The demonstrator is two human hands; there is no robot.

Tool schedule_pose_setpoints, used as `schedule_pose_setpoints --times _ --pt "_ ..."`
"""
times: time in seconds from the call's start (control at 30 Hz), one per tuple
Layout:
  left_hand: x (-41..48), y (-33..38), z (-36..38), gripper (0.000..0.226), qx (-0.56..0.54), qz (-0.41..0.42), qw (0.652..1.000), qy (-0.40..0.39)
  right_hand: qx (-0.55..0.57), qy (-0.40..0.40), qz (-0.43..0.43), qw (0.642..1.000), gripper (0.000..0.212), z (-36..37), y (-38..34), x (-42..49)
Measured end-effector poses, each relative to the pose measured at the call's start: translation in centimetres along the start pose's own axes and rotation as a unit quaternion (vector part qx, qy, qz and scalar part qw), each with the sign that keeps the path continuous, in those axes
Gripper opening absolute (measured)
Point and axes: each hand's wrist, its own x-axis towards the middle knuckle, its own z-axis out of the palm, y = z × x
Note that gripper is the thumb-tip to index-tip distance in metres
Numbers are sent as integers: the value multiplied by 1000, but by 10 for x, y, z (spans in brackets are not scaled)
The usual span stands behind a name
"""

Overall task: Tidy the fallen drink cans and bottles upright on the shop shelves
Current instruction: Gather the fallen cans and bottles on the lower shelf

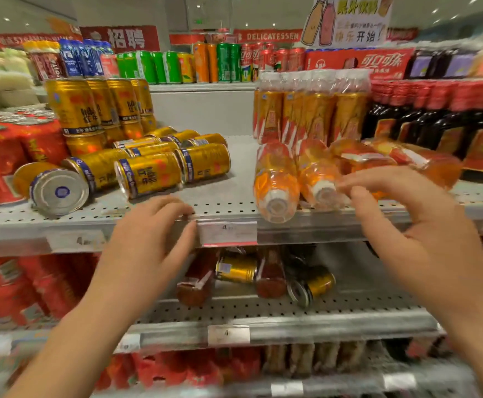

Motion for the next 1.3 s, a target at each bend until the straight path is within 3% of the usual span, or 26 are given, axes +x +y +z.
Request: schedule_pose_setpoints --times 0.07,0.17,0.23,0.37,0.5,0.7,1.0,1.13,1.3 --pt "-10 -1 8 33 27 19 999 4 -24 18 68 997 18 0 18 -34" --pt "-20 -5 16 48 53 54 997 12 -70 -36 170 982 43 9 46 -65" --pt "-25 -6 18 56 68 69 995 4 -84 -70 193 975 54 13 58 -74" --pt "-36 2 23 62 60 42 997 15 -73 -53 194 977 52 11 75 -84" --pt "-67 30 47 45 -31 -6 996 86 -39 0 245 969 38 26 92 -119" --pt "-102 88 147 37 -89 -36 994 -46 -6 -124 314 941 41 67 141 -167" --pt "-59 129 248 71 21 -90 987 -131 -10 -264 308 914 57 100 213 -156" --pt "-50 135 266 80 101 -68 980 -159 46 -273 272 921 54 106 222 -149" --pt "-41 136 274 82 124 -95 973 -172 102 -254 298 915 48 127 247 -99"
